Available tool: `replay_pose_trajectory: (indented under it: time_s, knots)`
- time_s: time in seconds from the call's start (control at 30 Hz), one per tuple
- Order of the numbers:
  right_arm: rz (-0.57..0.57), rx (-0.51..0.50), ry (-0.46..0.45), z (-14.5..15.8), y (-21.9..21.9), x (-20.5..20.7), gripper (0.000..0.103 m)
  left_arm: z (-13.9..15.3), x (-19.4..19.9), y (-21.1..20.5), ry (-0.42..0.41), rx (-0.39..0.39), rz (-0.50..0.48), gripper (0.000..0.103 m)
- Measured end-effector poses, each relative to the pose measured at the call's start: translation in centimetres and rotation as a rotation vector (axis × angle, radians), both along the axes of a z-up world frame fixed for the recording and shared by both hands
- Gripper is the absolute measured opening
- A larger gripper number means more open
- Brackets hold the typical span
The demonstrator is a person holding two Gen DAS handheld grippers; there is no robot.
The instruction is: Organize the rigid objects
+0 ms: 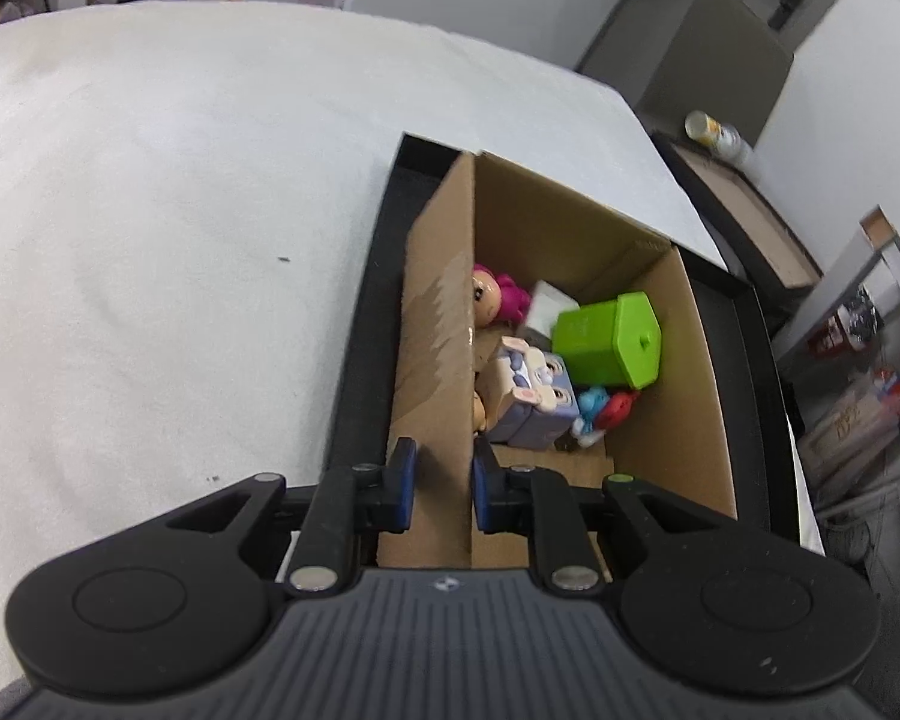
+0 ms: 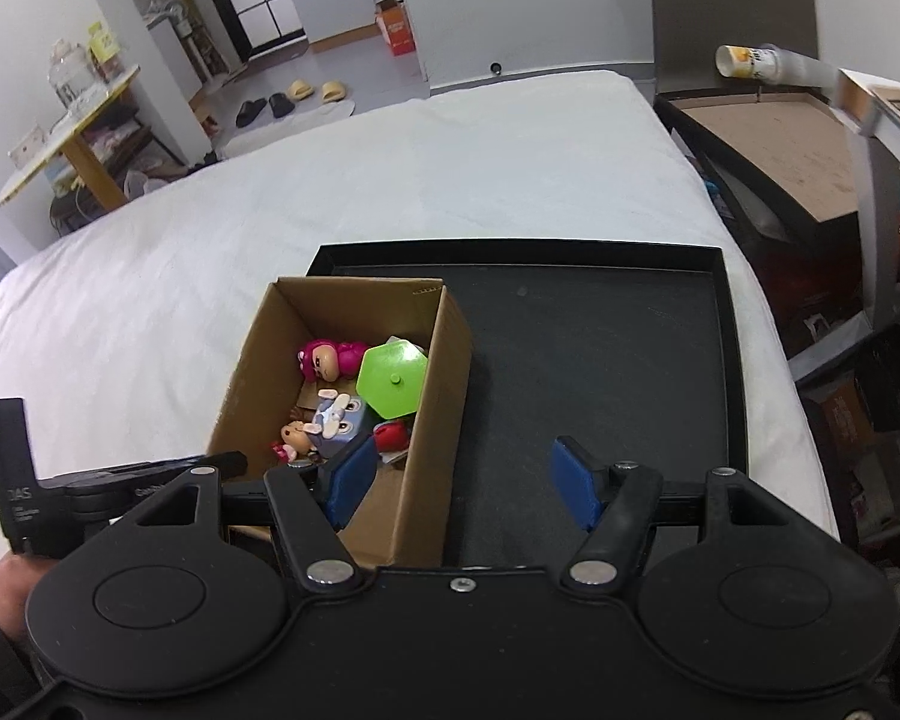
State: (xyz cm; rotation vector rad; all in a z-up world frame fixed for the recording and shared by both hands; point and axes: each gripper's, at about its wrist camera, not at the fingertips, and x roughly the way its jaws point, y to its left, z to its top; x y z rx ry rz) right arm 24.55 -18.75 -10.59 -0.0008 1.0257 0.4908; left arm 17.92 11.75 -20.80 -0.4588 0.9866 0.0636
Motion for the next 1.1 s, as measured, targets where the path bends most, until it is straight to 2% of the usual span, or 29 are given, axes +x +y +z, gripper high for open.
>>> replay_pose_trajectory:
  time_s: [0.07,0.33,0.5,0.7,1.1]
  knots:
    - [-0.007,0.014,-0.010,0.4,-0.5,-0.5,0.064,0.5,0.0,0.4,0.006,-0.003,0.018,0.018]
    - [-0.025,0.061,-0.051,1.6,-1.8,-2.3,0.065,3.6,-1.1,-0.1,-0.022,0.109,0.000,0.018]
    - [-0.040,0.091,-0.060,1.8,-2.8,-3.5,0.068,5.8,-2.5,-0.2,-0.030,0.121,0.011,0.020]
    - [-0.072,0.118,-0.078,2.2,-3.5,-4.6,0.080,8.5,-3.9,-1.2,-0.045,0.125,0.009,0.022]
    - [-0.105,0.154,-0.141,3.9,-4.5,-7.5,0.101,13.9,-7.7,-3.6,-0.115,0.142,-0.009,0.064]
